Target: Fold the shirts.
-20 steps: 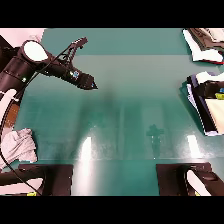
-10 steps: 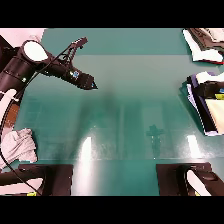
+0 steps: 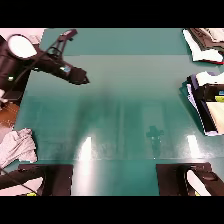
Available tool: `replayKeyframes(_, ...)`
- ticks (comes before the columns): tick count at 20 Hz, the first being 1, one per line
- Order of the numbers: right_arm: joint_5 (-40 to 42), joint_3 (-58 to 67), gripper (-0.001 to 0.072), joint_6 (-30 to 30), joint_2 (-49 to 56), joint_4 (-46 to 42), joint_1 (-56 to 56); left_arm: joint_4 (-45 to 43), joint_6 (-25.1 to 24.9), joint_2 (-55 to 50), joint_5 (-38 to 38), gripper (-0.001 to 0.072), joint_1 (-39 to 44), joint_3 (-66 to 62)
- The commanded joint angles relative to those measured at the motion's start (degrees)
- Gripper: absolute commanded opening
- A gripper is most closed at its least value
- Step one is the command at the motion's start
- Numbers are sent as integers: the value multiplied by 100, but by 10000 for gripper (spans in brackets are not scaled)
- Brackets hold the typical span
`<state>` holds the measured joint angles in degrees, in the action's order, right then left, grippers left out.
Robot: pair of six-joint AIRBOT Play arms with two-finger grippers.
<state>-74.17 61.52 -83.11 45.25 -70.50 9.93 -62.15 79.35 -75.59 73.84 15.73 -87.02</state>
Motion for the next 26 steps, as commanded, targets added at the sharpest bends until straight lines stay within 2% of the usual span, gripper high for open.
replayKeyframes(1, -151, -2, 17, 0, -4, 15, -4, -2450, 542, 863, 1016, 22, -76, 111)
replayKeyframes(3, -122, -2, 17, 0, -4, 33, -7, -3751, 857, 1482, 1733, 23, -76, 570)
replayKeyframes(4, -120, -2, 17, 0, -4, 39, -4, -4218, 979, 1808, 1976, 139, -76, 907)
replayKeyframes(5, -120, -2, 17, 0, -4, 39, -4, -4522, 1200, 2118, 2052, 452, -76, 1263)
replayKeyframes(6, -114, -2, 17, 0, -4, 39, -4, -4809, 1532, 2452, 2041, 615, -76, 1681)
replayKeyframes(10, -83, -2, 17, 0, -4, 39, -7, -5615, 2227, 3344, 1923, 613, -76, 3318)
replayKeyframes(13, -85, -2, 17, 0, -4, 39, -7, -6019, 2573, 3482, 1869, 614, -76, 4400)
replayKeyframes(16, -101, -2, 17, 0, -4, 39, -7, -6050, 2896, 3471, 1410, 614, -76, 5250)
replayKeyframes(21, -153, -2, 17, 0, -4, 39, -7, -6271, 3320, 3451, 909, 613, -76, 5965)
replayKeyframes(26, -201, -2, 17, 2, -4, 35, -4, -6452, 3316, 3451, 857, 611, -76, 6157)
